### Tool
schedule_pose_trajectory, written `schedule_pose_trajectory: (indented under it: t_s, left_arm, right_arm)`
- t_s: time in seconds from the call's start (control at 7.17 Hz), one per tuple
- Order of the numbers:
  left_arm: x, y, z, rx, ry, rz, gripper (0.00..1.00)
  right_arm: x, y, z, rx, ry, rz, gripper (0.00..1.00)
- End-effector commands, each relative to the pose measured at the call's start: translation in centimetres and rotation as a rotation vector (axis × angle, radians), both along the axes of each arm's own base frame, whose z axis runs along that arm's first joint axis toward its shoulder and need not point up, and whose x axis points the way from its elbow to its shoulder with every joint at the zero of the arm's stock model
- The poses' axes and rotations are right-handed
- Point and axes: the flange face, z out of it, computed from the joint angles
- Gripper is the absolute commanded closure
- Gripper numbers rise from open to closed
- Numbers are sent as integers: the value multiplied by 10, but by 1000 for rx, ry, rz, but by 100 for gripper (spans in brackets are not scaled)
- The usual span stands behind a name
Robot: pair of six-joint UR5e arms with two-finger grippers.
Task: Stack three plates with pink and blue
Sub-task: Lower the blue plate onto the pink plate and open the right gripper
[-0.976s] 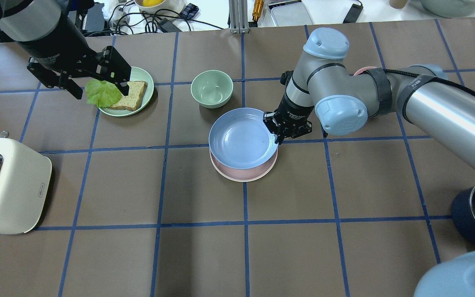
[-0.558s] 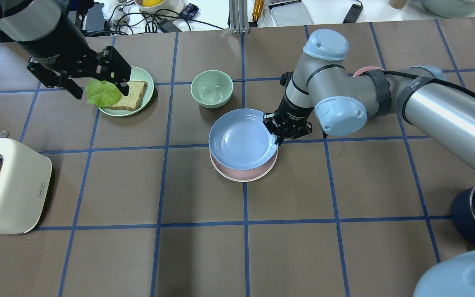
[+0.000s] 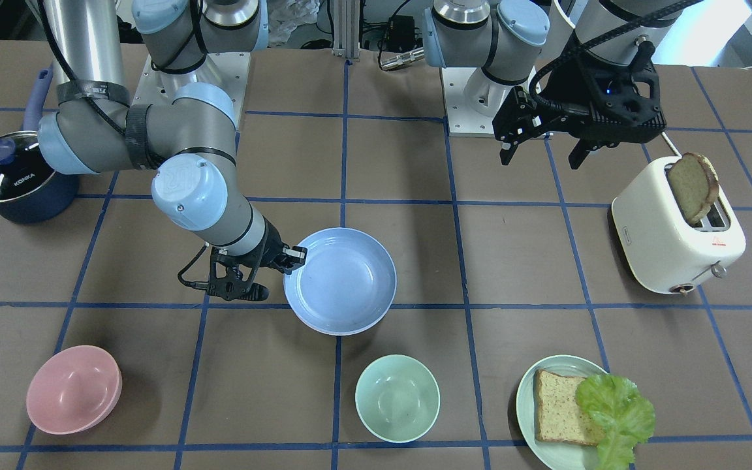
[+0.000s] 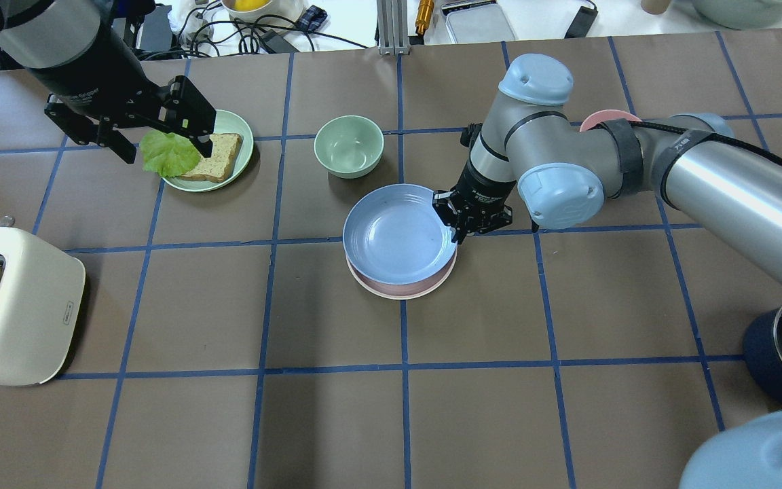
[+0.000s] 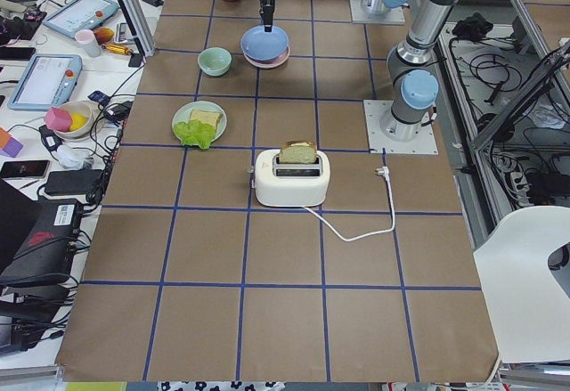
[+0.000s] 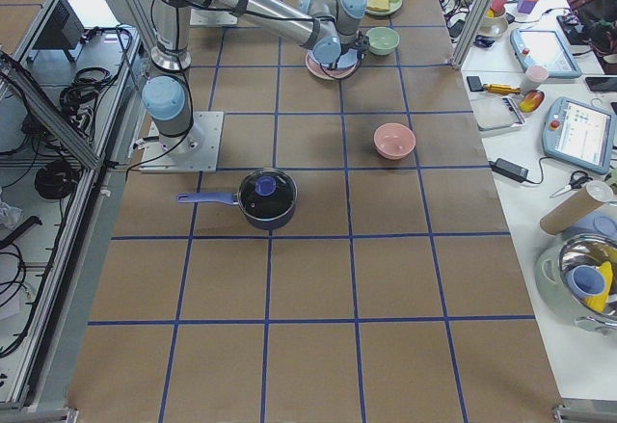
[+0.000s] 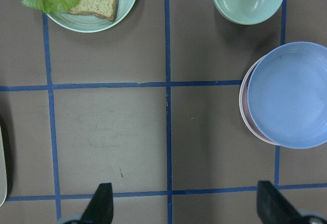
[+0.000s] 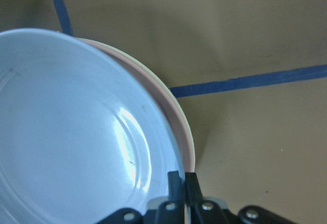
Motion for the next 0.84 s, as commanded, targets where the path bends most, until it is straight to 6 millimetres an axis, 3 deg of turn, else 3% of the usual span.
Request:
schedule_pose_trajectory:
  t_s: [0.0,0.7]
  left_arm:
    - [0,0,0,0,0,0,0]
    - [0,0,0,0,0,0,0]
  right_arm:
    - [0,-1,-1,-9,-2,3,100]
    - [0,2,-4,-1,-2,9,100]
